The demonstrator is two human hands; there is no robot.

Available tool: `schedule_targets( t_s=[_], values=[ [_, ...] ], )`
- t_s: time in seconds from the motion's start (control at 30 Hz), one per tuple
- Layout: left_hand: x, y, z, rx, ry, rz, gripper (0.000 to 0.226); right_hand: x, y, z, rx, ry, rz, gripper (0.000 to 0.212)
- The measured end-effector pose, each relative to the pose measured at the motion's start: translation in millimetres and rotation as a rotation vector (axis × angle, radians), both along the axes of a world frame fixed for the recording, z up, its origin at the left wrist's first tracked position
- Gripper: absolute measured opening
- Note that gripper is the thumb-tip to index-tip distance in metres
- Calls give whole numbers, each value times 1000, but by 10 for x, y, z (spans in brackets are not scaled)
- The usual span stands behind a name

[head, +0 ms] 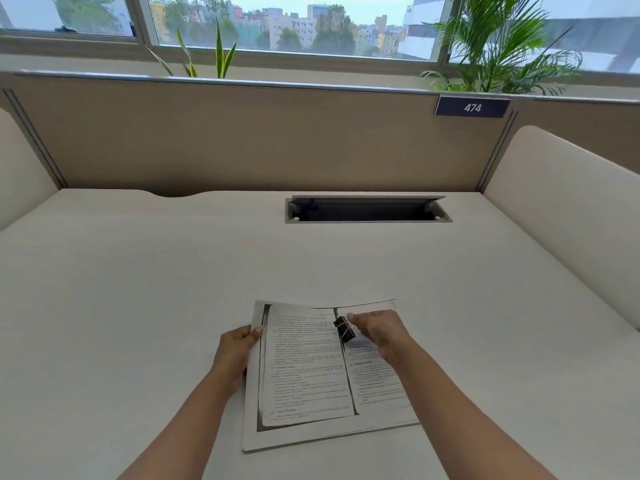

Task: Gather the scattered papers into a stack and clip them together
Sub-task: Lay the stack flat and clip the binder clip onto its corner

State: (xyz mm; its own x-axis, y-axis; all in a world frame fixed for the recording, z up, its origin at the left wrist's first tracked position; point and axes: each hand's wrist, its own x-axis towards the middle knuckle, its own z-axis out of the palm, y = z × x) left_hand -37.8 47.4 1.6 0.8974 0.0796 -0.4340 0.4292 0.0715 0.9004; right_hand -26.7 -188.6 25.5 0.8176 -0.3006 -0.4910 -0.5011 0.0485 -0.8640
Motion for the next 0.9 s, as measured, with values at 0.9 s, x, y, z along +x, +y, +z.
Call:
schedule_targets(
  t_s=[0.9],
  values=[
    [65, 52, -91, -14, 18, -29, 18, 25, -149, 149, 45, 167, 236, 43]
  ],
)
